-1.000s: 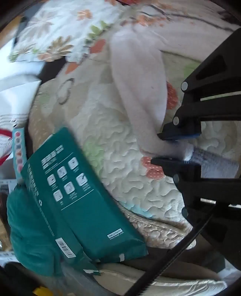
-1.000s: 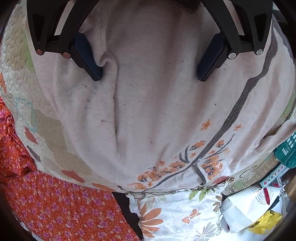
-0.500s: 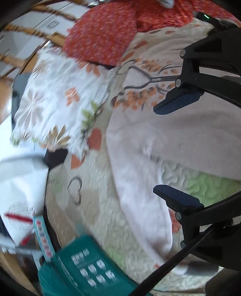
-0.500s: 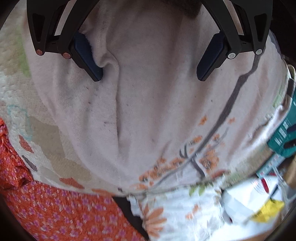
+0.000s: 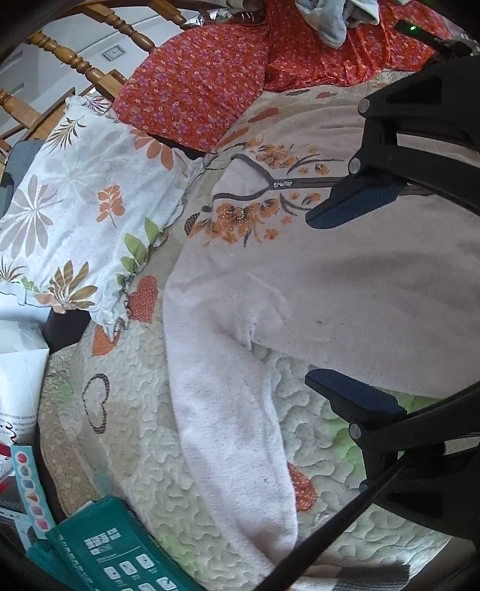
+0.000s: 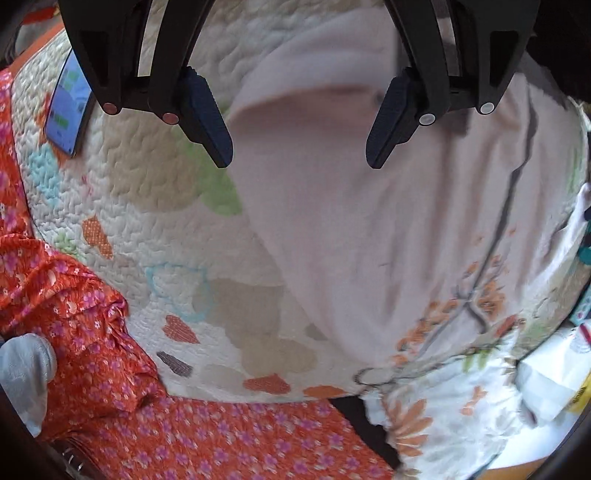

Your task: Fold small clothes

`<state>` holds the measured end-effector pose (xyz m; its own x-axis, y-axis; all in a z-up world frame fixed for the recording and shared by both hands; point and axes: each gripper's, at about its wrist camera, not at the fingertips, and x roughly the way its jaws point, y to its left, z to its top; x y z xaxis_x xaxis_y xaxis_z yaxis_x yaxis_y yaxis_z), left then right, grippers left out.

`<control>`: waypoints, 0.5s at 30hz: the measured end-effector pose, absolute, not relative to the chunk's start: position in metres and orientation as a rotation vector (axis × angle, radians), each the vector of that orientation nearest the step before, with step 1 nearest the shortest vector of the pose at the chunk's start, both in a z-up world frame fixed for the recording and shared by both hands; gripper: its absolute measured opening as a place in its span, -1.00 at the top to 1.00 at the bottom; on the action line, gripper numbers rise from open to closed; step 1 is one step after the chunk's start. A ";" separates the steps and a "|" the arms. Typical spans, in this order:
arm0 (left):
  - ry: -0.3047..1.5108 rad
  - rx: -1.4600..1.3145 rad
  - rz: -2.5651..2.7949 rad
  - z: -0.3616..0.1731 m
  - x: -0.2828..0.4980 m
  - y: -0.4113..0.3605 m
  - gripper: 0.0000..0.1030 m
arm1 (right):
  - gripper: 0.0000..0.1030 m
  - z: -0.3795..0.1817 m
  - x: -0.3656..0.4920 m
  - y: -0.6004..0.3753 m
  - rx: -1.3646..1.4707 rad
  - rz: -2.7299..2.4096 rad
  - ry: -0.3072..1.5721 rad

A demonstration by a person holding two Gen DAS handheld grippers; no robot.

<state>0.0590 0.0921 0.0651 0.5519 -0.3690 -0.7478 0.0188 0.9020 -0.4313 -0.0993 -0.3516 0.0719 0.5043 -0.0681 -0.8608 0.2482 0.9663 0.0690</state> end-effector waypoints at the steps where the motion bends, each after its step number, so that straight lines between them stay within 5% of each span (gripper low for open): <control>1: 0.973 -0.403 -0.238 0.063 0.060 0.092 -0.50 | -0.53 0.077 -0.103 -0.344 0.199 -0.162 1.017; 9: 1.008 -0.387 -0.254 0.052 0.056 0.080 -0.50 | -0.50 0.061 -0.124 -0.247 0.077 0.086 1.051; 12: 0.995 -0.350 -0.233 0.052 0.054 0.077 -0.50 | 0.90 0.040 -0.118 -0.241 0.061 0.078 1.092; 15: 0.997 -0.362 -0.219 0.051 0.055 0.079 -0.50 | 0.93 0.058 -0.121 -0.273 0.176 0.035 1.040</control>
<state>0.0546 0.0786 0.0510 0.5281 -0.3417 -0.7774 0.0150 0.9191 -0.3938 -0.1215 -0.2729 0.0582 0.5070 0.1122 -0.8546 0.0548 0.9853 0.1619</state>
